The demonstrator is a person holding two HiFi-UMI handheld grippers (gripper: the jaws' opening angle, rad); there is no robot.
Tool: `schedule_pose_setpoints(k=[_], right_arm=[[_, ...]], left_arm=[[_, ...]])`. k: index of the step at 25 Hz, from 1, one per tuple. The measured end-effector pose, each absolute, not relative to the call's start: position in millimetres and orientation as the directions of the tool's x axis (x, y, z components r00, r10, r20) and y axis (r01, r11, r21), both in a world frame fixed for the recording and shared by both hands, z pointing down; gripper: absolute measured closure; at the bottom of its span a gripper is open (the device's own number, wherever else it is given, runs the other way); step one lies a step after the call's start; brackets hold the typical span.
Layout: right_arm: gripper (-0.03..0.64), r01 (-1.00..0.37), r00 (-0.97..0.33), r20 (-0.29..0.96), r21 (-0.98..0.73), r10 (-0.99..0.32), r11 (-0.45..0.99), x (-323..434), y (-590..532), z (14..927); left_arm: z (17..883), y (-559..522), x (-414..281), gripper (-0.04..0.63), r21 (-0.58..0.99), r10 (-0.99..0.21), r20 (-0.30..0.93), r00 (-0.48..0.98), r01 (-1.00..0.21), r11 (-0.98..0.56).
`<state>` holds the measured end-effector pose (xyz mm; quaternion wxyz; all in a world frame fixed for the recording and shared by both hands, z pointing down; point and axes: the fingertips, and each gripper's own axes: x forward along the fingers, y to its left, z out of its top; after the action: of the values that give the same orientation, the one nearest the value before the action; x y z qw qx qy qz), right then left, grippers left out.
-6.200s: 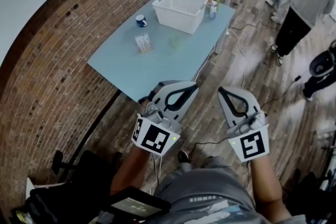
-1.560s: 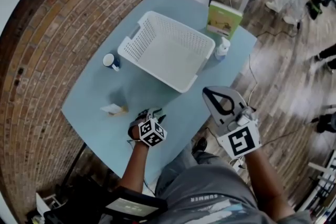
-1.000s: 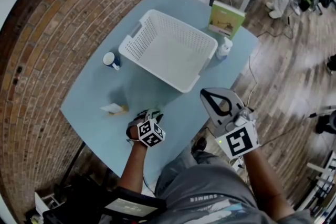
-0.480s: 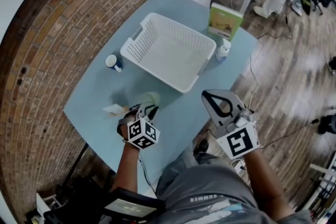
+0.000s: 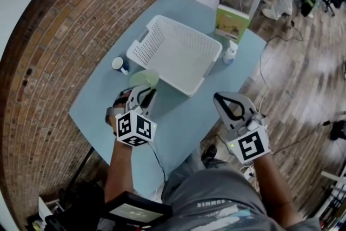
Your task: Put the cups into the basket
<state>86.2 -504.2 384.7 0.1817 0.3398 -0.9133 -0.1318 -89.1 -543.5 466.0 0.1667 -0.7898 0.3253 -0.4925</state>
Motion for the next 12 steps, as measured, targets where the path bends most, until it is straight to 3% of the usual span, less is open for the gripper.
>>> schedule_pose_setpoints(k=[12], right_arm=[[0.604,-0.598,-0.68,0.245,0.361,-0.691,0.716,103,-500,388]], left_arm=[[427,-599,-70,0.545,-0.651,-0.707,0.627,0.328,-0.277,-0.707]])
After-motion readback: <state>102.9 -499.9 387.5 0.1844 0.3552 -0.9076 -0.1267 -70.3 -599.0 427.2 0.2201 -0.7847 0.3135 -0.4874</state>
